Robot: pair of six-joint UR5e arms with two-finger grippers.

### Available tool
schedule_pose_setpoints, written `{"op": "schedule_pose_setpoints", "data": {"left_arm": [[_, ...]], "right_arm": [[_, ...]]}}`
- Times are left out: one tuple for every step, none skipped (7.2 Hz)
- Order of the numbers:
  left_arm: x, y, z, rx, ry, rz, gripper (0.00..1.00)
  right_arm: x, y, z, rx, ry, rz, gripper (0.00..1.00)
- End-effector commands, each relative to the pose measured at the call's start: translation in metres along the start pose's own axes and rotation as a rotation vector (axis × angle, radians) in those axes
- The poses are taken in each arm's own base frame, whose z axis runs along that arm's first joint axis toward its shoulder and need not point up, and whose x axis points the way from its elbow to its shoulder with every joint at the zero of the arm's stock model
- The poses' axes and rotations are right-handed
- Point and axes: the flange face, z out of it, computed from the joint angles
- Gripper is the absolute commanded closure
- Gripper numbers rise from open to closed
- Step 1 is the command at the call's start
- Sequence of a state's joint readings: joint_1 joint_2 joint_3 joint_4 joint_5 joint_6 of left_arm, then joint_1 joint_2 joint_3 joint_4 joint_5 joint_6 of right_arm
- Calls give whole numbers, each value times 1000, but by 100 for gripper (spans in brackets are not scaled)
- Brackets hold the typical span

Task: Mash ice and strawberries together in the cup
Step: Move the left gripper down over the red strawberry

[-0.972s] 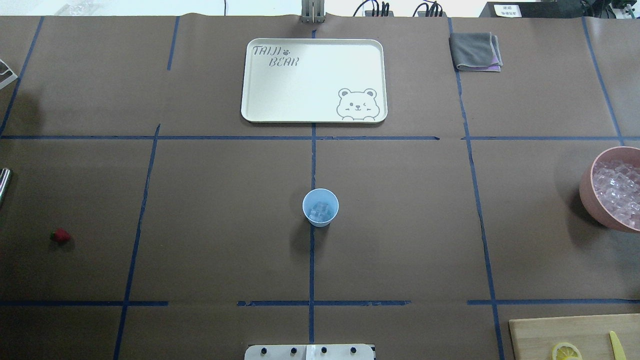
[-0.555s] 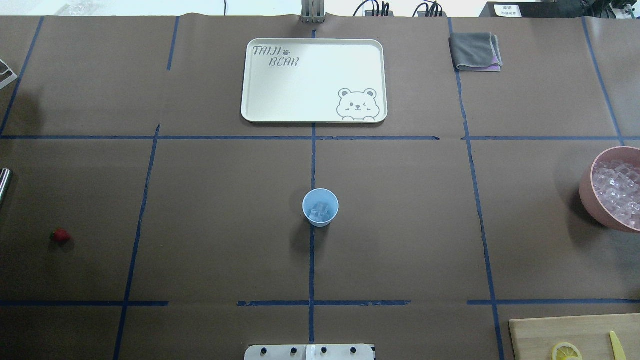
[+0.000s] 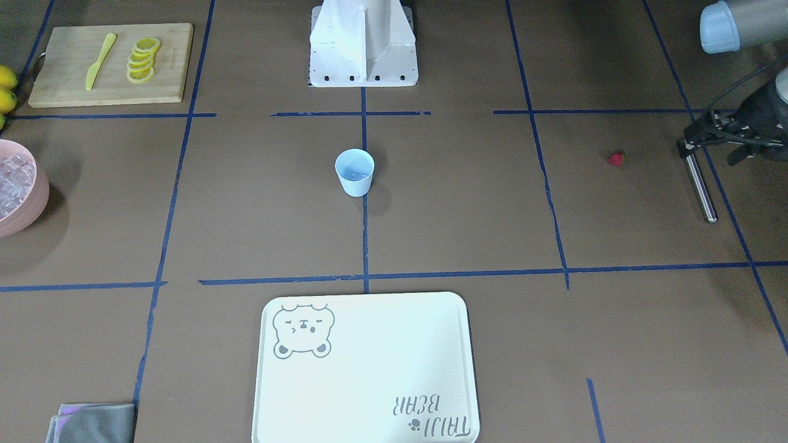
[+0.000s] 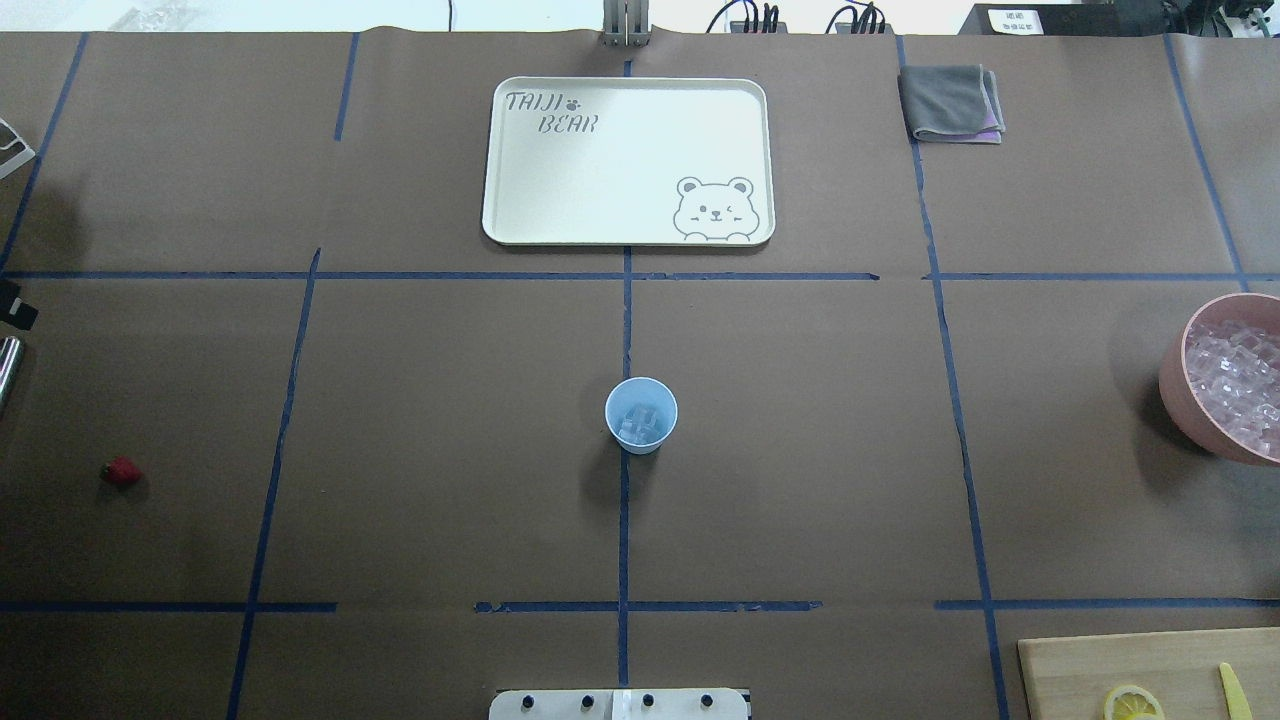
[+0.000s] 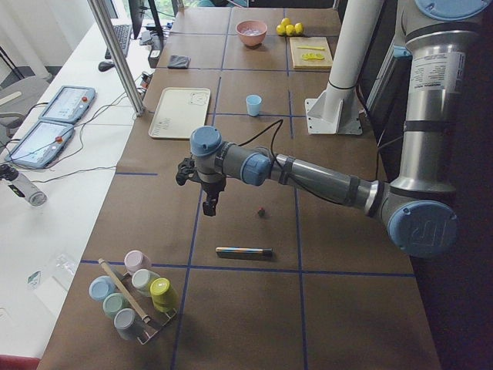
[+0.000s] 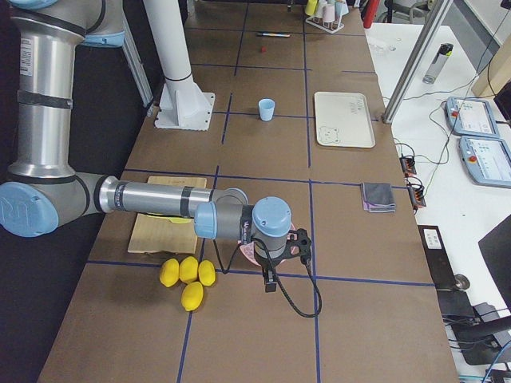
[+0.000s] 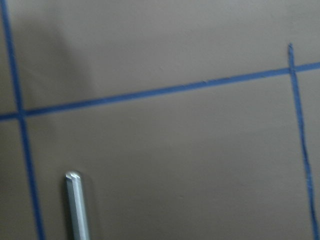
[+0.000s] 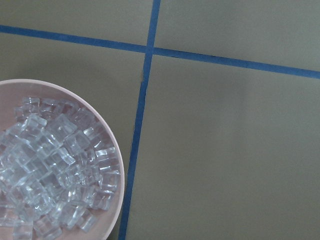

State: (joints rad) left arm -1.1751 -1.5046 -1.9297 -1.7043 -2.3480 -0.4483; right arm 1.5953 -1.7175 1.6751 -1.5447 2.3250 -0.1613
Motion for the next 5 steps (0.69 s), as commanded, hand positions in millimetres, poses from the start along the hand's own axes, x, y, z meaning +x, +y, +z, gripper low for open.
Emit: {"op": "schedule_pose_setpoints", "data": {"left_arm": [[32,38,42,25,0,-39,0],[52,52,74,21,-35,-41,0],[60,58,90,17,-42,-36,0],[51,66,97,6,-48,-36,0],[41,65,109,20,-30,-23,0]], "right_arm": [[0,0,0,0,-1,-1,0],[0,0,0,0,-1,-1,0],[0,0,0,0,-1,-1,0],[0,1,1,0,-1,-1,0],[0,1,1,-1,-1,0,0]]}}
